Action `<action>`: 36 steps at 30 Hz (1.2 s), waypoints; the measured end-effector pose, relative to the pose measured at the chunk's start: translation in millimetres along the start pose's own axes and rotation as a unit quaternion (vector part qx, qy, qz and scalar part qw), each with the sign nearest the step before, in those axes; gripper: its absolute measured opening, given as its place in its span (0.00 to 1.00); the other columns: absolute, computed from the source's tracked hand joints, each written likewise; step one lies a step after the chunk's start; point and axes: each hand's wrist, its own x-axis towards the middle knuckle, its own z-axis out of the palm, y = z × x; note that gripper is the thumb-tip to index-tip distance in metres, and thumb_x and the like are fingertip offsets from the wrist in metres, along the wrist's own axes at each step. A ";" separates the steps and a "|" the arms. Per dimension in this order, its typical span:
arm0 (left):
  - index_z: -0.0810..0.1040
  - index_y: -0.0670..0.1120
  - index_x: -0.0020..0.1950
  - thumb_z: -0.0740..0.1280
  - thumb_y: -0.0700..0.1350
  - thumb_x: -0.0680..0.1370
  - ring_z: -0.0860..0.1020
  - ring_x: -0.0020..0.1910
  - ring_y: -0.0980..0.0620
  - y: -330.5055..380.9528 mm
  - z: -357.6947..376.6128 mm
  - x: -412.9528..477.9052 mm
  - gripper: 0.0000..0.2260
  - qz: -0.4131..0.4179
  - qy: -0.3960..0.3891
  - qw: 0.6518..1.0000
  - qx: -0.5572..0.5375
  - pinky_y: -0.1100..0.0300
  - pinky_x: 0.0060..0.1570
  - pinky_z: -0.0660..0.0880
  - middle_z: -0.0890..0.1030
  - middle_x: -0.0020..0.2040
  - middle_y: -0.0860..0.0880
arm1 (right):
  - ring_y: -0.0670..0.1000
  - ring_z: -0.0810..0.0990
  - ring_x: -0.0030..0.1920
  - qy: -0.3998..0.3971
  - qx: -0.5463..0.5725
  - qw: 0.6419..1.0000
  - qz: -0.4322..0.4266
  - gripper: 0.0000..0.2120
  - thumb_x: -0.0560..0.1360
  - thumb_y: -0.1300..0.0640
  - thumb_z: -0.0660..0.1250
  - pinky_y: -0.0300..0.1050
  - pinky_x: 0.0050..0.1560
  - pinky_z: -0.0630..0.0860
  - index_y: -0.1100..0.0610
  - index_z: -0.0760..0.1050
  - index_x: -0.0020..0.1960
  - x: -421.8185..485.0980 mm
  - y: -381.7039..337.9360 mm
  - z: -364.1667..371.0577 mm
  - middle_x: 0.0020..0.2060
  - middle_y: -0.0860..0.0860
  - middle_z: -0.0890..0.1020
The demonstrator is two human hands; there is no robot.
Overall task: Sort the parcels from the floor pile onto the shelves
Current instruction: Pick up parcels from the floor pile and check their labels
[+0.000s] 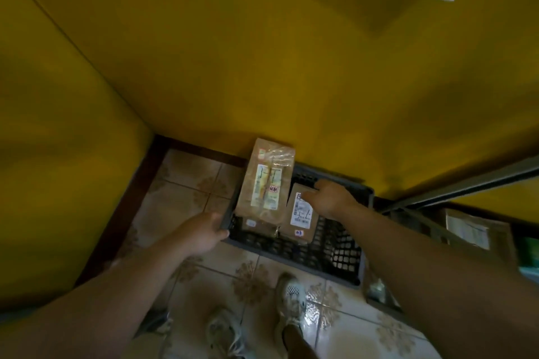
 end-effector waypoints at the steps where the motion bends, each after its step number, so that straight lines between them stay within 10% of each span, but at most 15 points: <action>1: 0.61 0.47 0.77 0.62 0.50 0.82 0.69 0.70 0.46 -6.0 3.8 25.3 0.25 -0.017 0.002 1.000 -0.024 0.56 0.64 0.69 0.67 0.74 0.46 | 0.56 0.75 0.61 -0.003 0.012 1.000 -0.001 0.24 0.81 0.43 0.61 0.45 0.55 0.72 0.58 0.68 0.69 22.4 -2.0 8.6 0.66 0.59 0.74; 10: 0.61 0.48 0.77 0.67 0.58 0.77 0.69 0.71 0.45 -39.2 51.9 204.4 0.33 -0.080 0.044 0.976 -0.199 0.56 0.61 0.67 0.66 0.75 0.48 | 0.60 0.70 0.70 -0.004 0.230 0.972 0.052 0.39 0.80 0.47 0.66 0.43 0.55 0.69 0.62 0.50 0.79 173.8 5.0 91.5 0.75 0.58 0.65; 17: 0.68 0.54 0.71 0.68 0.55 0.77 0.81 0.54 0.49 -29.7 65.7 255.5 0.24 -0.052 -0.010 0.938 -0.344 0.51 0.51 0.78 0.80 0.60 0.51 | 0.56 0.75 0.65 0.058 0.415 0.907 0.045 0.38 0.76 0.38 0.66 0.53 0.64 0.72 0.52 0.56 0.79 233.3 8.8 123.8 0.70 0.51 0.73; 22: 0.73 0.53 0.68 0.71 0.50 0.75 0.83 0.53 0.46 -22.3 78.2 252.7 0.21 -0.055 -0.063 0.899 -0.430 0.44 0.58 0.77 0.84 0.54 0.49 | 0.56 0.79 0.61 0.063 0.529 0.845 0.042 0.36 0.69 0.32 0.67 0.59 0.64 0.75 0.44 0.67 0.73 230.3 -5.4 121.4 0.64 0.50 0.79; 36: 0.76 0.60 0.57 0.69 0.49 0.77 0.83 0.50 0.53 34.0 -21.8 31.9 0.11 0.105 0.026 0.907 -0.406 0.48 0.55 0.78 0.84 0.51 0.55 | 0.42 0.77 0.55 0.154 0.478 0.858 -0.110 0.22 0.82 0.48 0.62 0.40 0.51 0.74 0.38 0.61 0.73 -5.3 -36.3 -8.9 0.56 0.38 0.77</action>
